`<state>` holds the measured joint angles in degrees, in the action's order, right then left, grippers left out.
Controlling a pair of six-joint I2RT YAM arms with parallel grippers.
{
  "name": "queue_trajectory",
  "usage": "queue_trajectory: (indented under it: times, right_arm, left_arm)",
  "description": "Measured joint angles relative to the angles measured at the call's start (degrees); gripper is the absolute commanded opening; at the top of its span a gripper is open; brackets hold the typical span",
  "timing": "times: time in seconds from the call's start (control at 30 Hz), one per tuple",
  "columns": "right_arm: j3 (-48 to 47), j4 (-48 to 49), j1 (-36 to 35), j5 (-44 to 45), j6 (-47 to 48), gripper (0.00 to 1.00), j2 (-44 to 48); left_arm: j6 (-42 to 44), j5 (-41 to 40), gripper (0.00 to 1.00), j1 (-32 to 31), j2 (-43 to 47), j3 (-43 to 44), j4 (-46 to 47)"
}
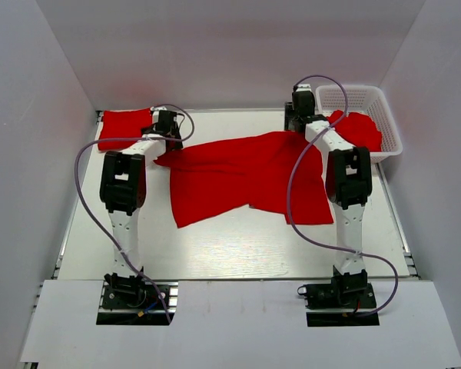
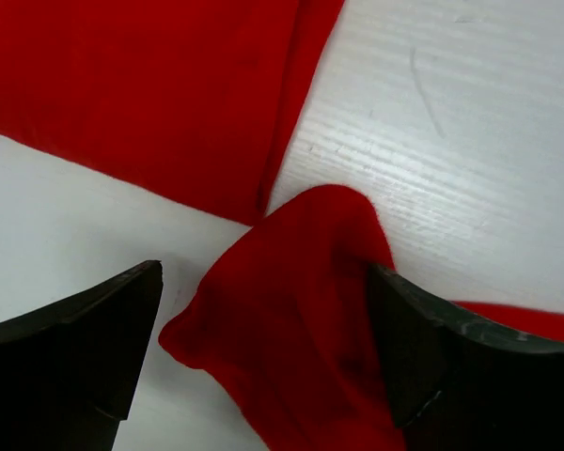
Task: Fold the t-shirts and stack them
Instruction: Flatten out the tshirt
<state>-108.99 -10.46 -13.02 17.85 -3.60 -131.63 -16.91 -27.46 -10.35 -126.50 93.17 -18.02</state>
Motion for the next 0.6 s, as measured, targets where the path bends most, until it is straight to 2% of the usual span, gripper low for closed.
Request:
queue_trajectory:
  times: [0.03, 0.23, 0.33, 0.47, 0.6]
  right_arm:
    - [0.00, -0.07, 0.02, -0.35, -0.17, 0.90, 0.00]
    - [-0.33, -1.14, 0.11, -4.37, 1.11, 0.90, 1.31]
    - [2.05, -2.27, 0.09, -7.28, 1.11, 0.90, 5.66]
    - [9.07, -4.07, 0.02, -10.51, -0.15, 0.90, 16.90]
    - [20.44, -5.66, -0.09, -12.33, -3.08, 0.90, 30.53]
  left_arm:
    - [0.28, 0.63, 1.00, 0.20, 0.00, 0.61, 0.09]
    - [1.68, 4.22, 1.00, 0.52, 1.31, 2.82, -1.27]
    - [2.34, 6.62, 1.00, 0.52, 4.24, 2.69, -3.13]
    - [2.40, 9.75, 1.00, 0.46, 13.44, -2.21, -4.94]
    - [0.26, 11.91, 1.00, -0.04, 28.35, -14.12, -6.71]
